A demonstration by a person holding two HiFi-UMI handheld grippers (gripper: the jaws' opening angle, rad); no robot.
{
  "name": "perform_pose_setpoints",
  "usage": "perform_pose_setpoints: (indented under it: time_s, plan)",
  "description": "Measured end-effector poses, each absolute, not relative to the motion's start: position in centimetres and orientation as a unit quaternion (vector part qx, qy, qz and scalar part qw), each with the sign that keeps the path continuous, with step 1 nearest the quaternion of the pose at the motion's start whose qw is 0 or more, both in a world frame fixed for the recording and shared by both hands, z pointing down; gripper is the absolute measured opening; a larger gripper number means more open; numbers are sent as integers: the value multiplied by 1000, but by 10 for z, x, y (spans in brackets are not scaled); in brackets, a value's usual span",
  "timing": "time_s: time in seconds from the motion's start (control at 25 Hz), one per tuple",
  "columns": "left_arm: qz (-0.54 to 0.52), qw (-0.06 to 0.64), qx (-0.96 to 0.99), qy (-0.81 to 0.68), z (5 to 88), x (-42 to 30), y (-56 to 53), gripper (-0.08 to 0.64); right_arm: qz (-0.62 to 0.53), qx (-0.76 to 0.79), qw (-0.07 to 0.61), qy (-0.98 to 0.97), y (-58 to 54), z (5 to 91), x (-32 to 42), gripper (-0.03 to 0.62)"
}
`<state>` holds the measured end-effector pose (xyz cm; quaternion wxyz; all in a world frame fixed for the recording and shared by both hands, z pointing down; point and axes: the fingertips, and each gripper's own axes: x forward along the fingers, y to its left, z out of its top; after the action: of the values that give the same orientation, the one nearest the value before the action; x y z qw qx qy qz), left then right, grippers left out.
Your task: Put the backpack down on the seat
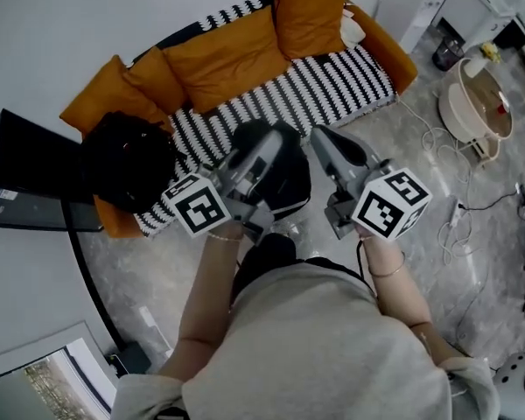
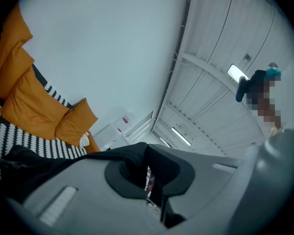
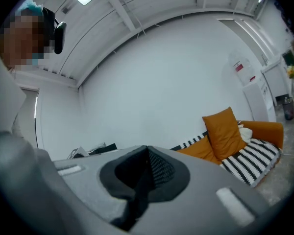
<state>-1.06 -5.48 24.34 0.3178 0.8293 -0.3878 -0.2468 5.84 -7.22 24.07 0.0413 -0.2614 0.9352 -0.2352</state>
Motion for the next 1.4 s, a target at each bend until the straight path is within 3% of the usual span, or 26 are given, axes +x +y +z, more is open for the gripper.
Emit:
perform_pose_setpoints:
  time_s: [0.52, 1.4]
  plan:
    - [-233, 320, 833, -387, 251, -87, -167, 14, -236, -274, 49, 931, -185, 243, -11, 3]
    - [-230, 349, 817, -397, 281, -121, -322, 14, -280, -250, 4, 927, -342, 291, -61, 3]
